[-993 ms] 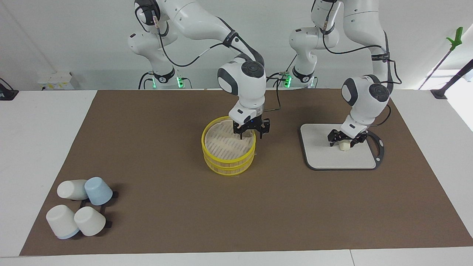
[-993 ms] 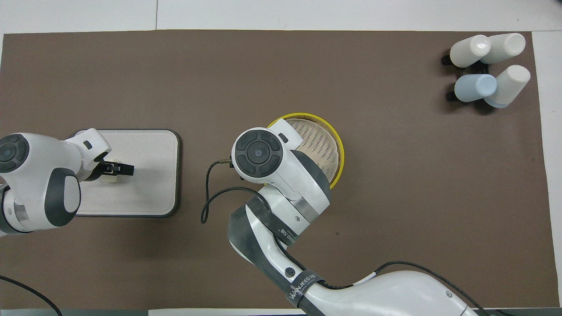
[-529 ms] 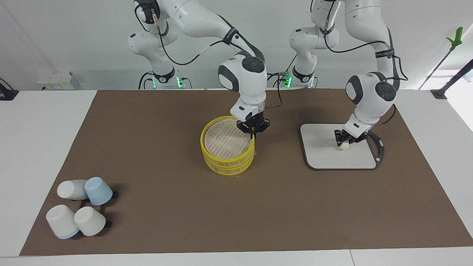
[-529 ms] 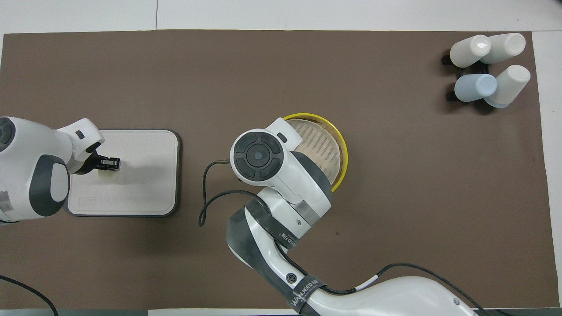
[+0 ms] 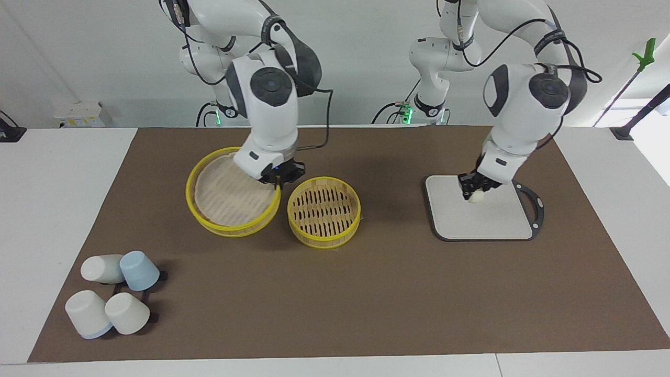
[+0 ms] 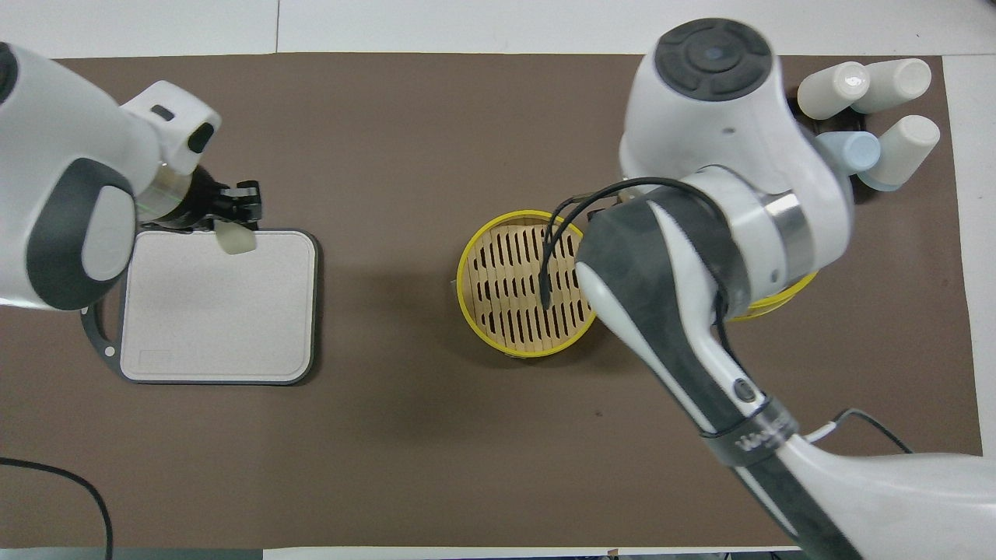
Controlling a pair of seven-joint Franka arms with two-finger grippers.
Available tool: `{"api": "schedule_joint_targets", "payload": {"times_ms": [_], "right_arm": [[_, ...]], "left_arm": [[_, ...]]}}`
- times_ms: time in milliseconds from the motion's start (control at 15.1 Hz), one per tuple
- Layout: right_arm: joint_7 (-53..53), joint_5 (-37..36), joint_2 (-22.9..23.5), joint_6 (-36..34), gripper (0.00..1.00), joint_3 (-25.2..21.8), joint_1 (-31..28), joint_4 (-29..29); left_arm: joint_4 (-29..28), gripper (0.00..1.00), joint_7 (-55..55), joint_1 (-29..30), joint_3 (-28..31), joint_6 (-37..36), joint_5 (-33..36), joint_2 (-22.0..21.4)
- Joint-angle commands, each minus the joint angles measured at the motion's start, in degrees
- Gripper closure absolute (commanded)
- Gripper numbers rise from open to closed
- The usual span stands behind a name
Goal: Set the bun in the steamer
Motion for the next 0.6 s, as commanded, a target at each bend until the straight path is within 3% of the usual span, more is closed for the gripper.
{"api": "schedule_joint_targets", "payload": {"times_ms": [0,66,331,529], "right_arm": [[-9.3,-2.1,-1.7,-3.2,1.0,0.8,-5.3,-1.0],[-12.0,-3.3,-1.8,-3.7,1.0,0.8,-6.7,-1.1],[-18.9,-4.7,-2.7,-3.5,1.0,0.9,-11.6,-4.0],[-20.2,-4.7,-3.4,-2.1,1.0,0.9,-12.6,-5.9]], "left_arm": [[6.5,0.66,-14.2,-10.2,0.9,0.5,-2.5,5.8],[6.2,0.66,-17.8,-13.7,1.0,5.0,-3.7,5.8],[-6.4,0.64,-24.4,-23.9,1.1,22.0,-3.5,6.1],[-6.7,0.64,-26.8,-26.9,1.4,28.2,-3.2,12.0]]}}
